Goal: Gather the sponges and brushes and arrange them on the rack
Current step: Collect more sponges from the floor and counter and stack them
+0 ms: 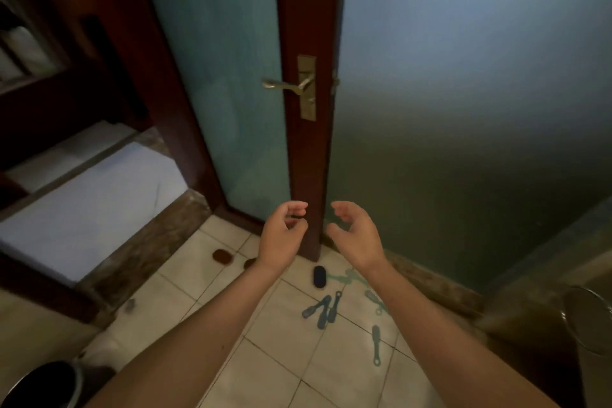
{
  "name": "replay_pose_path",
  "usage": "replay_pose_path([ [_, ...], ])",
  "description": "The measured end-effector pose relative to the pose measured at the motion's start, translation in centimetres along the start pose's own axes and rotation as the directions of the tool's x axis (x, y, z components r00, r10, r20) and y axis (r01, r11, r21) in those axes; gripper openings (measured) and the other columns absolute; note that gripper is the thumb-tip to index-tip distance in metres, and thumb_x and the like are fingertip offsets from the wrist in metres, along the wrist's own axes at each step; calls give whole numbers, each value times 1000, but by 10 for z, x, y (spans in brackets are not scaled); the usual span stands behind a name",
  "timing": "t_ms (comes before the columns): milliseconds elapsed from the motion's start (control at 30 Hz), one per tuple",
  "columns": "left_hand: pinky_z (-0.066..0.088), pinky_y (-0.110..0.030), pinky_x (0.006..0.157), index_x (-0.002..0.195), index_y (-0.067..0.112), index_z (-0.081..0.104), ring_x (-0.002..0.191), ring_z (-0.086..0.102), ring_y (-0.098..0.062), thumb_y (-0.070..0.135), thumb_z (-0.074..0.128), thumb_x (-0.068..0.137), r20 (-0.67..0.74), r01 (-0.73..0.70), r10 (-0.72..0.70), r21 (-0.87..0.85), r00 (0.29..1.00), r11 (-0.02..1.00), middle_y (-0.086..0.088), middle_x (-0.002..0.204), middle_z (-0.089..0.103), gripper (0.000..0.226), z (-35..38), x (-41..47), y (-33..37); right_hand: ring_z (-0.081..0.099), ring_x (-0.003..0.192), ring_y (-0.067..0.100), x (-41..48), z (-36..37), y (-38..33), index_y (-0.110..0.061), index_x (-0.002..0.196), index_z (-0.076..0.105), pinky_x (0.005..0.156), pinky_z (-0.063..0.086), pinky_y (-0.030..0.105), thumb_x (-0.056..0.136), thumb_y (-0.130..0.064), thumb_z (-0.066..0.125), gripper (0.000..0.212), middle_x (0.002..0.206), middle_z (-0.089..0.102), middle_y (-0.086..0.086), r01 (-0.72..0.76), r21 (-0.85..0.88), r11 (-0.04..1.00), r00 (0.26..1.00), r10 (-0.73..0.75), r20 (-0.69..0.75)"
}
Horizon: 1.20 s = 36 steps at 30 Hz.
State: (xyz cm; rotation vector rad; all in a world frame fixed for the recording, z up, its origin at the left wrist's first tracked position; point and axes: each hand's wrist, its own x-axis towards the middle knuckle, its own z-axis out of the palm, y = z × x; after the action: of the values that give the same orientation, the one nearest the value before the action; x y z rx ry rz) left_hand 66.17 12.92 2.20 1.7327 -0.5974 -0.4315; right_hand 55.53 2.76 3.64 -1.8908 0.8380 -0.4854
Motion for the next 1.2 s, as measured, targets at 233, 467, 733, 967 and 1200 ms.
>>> replay_pose_path([
  [233,46,-9,77,106,19,61,94,59,-10,-5,59,85,-147,68,-74,-44,986,997,3,100,62,32,-88,12,-37,50,109,7,20,88,-33,-13,129,56,92,36,16,84,-10,67,46,127,56,3,70,-45,997,985,-62,161],
  [467,47,-19,83,108,13,61,95,57,-12,-6,61,83,-212,173,-181,-58,960,983,-2,101,60,31,-155,48,-77,50,111,7,64,164,-56,-13,130,56,90,33,13,85,-8,65,47,124,56,1,136,-66,989,952,-112,286],
  [733,44,-5,69,110,18,61,85,58,-6,-3,61,84,-223,230,-220,20,950,973,2,103,60,33,-230,151,-130,48,114,7,163,277,-65,-15,134,53,99,38,22,85,-8,64,50,131,54,1,51,-19,999,934,-40,355],
  [967,50,-28,84,111,25,58,89,60,-14,3,63,83,-108,290,-276,151,955,945,2,109,59,36,-279,246,-166,53,110,15,240,349,-68,-6,130,55,101,43,31,83,-1,65,49,124,58,6,-64,-55,996,920,81,383],
  [1200,52,-36,88,106,32,58,91,60,-16,2,64,79,-33,411,-411,157,911,898,2,110,58,40,-295,299,-226,55,114,14,293,400,-36,-20,134,51,91,44,22,84,-10,65,53,133,54,1,-106,-234,966,876,202,437],
])
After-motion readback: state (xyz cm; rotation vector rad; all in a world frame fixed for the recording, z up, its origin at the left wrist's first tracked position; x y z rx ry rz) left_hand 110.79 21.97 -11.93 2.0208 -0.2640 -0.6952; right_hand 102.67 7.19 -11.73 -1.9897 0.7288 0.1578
